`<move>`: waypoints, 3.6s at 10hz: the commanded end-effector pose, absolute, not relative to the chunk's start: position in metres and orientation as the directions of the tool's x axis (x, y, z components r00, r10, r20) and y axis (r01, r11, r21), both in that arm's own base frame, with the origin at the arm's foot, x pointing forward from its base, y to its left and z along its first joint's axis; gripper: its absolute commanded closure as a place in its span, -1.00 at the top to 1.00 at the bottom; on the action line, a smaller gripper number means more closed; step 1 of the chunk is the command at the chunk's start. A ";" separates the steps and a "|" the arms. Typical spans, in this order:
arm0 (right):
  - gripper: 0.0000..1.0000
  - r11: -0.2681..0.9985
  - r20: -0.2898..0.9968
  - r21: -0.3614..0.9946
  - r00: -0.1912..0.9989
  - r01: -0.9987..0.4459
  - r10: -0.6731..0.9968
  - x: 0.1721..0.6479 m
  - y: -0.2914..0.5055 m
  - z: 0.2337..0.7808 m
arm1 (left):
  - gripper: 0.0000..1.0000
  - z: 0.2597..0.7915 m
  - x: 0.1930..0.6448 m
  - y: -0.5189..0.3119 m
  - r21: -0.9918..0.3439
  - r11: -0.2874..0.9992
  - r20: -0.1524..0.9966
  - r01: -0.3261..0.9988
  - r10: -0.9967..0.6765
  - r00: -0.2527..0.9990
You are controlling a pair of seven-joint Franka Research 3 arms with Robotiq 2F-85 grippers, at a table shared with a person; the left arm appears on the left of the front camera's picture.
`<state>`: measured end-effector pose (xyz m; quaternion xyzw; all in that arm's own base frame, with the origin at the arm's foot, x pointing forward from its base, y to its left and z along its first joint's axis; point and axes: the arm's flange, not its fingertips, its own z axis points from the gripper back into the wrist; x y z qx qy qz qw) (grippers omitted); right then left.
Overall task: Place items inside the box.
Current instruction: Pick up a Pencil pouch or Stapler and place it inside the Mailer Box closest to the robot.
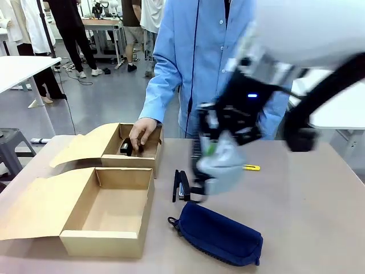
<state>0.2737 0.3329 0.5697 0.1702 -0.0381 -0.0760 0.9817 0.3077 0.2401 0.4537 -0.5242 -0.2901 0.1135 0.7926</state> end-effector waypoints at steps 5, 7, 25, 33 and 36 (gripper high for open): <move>-0.89 0.914 0.029 0.391 0.991 0.110 -0.131 0.279 0.362 0.563 | 1.00 0.456 0.309 0.239 -0.896 0.416 0.363 0.154 0.489 0.793; -0.89 0.888 0.059 0.447 0.987 0.109 -0.151 0.288 0.377 0.543 | 1.00 0.456 0.309 0.239 -0.896 0.416 0.363 0.154 0.489 0.793; -0.89 0.958 -0.206 0.255 0.975 0.135 -0.083 0.359 0.577 0.381 | 1.00 0.456 0.309 0.239 -0.896 0.416 0.363 0.154 0.489 0.793; -0.89 0.979 -0.218 0.182 0.975 0.093 -0.052 0.368 0.582 0.346 | 1.00 0.456 0.309 0.239 -0.896 0.416 0.363 0.154 0.489 0.793; 0.81 0.981 -0.223 0.174 0.974 0.084 -0.044 0.368 0.582 0.346 | 1.00 0.456 0.309 0.239 -0.896 0.416 0.363 0.154 0.489 0.793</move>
